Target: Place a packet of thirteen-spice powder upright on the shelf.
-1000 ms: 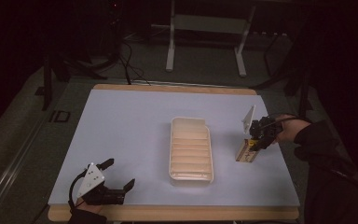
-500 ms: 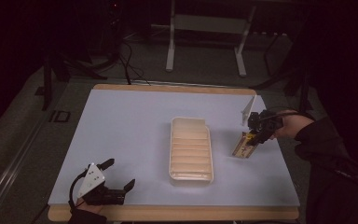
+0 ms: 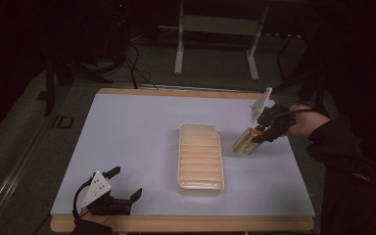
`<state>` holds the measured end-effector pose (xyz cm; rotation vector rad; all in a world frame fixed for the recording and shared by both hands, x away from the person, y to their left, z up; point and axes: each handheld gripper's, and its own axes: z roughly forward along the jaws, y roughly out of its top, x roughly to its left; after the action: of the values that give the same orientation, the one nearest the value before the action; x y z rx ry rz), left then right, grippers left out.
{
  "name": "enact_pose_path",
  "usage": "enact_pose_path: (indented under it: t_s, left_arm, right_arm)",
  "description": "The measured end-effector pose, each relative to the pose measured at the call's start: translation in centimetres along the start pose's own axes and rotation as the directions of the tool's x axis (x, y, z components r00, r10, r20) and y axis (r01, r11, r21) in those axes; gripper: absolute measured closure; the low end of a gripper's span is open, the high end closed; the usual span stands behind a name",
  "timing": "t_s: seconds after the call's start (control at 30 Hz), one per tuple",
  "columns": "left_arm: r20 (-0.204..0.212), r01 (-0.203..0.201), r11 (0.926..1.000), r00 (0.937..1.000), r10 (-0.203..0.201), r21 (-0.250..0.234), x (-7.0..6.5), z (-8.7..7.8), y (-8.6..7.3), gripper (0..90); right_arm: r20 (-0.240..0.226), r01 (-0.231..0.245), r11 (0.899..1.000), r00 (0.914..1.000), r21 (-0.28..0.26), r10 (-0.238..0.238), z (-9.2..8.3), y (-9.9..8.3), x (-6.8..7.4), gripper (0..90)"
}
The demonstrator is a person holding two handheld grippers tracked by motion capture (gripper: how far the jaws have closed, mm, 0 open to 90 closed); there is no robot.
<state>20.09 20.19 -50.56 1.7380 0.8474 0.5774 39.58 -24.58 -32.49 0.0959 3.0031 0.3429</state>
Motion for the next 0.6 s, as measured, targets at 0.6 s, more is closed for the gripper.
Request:
enact_pose_path:
  t_s: [0.6]
  left_arm:
    - [0.002, 0.0, 1.0, 1.0, 0.0, 0.001, 0.0, -0.1, 0.0, 0.0]
  right_arm:
    - [0.077, 0.12, 0.961, 0.9917, -0.25, -0.103, 0.0, 4.2, -0.7, 67.8]
